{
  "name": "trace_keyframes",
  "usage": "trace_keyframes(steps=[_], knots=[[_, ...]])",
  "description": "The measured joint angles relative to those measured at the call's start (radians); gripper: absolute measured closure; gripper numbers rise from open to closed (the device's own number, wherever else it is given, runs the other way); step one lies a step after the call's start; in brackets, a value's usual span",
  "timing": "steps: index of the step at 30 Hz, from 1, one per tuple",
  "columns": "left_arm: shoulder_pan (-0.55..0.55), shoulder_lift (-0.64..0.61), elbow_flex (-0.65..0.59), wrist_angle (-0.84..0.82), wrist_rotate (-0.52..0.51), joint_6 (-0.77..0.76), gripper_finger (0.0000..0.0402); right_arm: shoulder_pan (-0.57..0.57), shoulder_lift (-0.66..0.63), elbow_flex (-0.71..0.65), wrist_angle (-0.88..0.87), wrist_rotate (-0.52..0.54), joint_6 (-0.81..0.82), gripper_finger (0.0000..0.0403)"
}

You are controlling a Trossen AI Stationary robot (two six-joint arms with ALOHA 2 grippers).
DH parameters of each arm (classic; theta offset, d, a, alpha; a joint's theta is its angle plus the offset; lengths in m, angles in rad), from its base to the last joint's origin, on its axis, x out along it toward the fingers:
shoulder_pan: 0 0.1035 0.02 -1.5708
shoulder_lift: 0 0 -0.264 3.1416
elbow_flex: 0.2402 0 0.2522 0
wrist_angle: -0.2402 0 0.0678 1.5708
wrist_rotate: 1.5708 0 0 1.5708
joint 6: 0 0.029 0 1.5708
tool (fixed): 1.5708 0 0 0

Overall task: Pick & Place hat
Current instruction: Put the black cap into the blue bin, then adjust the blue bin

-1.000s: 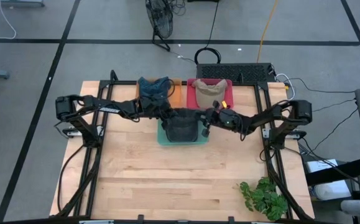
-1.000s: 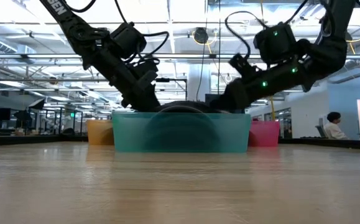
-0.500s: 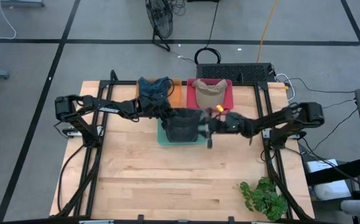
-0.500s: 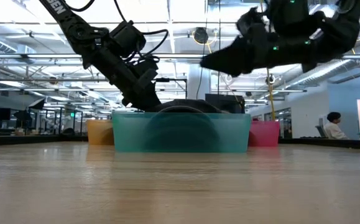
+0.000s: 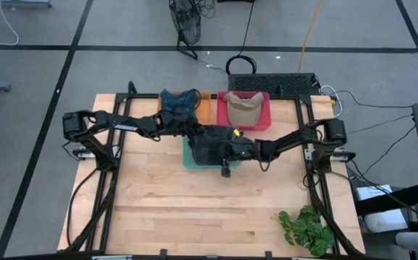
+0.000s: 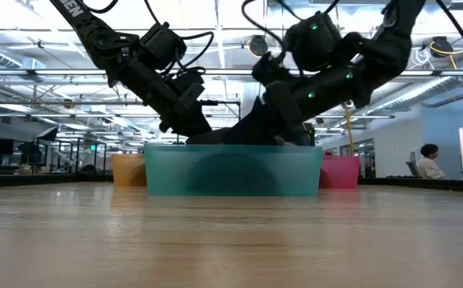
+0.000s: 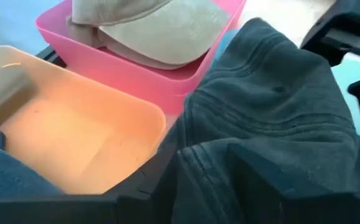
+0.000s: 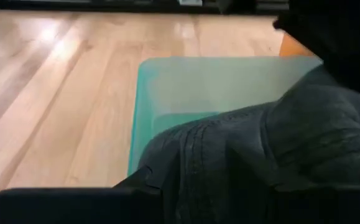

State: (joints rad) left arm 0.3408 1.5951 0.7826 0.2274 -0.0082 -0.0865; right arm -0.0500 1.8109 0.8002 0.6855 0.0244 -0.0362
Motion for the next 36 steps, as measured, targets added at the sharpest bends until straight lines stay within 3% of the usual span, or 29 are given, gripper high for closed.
trace_keyframes(steps=[18, 30, 36], knots=[[0.0, -0.054, 0.0, 0.01, 0.004, 0.008, 0.0252, -0.045, 0.01, 0.019, -0.125, -0.068, 0.074, 0.0291], [-0.046, -0.182, 0.002, -0.034, 0.003, 0.006, 0.0252, -0.001, -0.215, 0.001, -0.175, -0.077, 0.039, 0.0291], [-0.084, -0.237, 0.001, -0.163, 0.003, 0.003, 0.0252, 0.019, -0.312, -0.057, -0.174, -0.07, 0.001, 0.0291]])
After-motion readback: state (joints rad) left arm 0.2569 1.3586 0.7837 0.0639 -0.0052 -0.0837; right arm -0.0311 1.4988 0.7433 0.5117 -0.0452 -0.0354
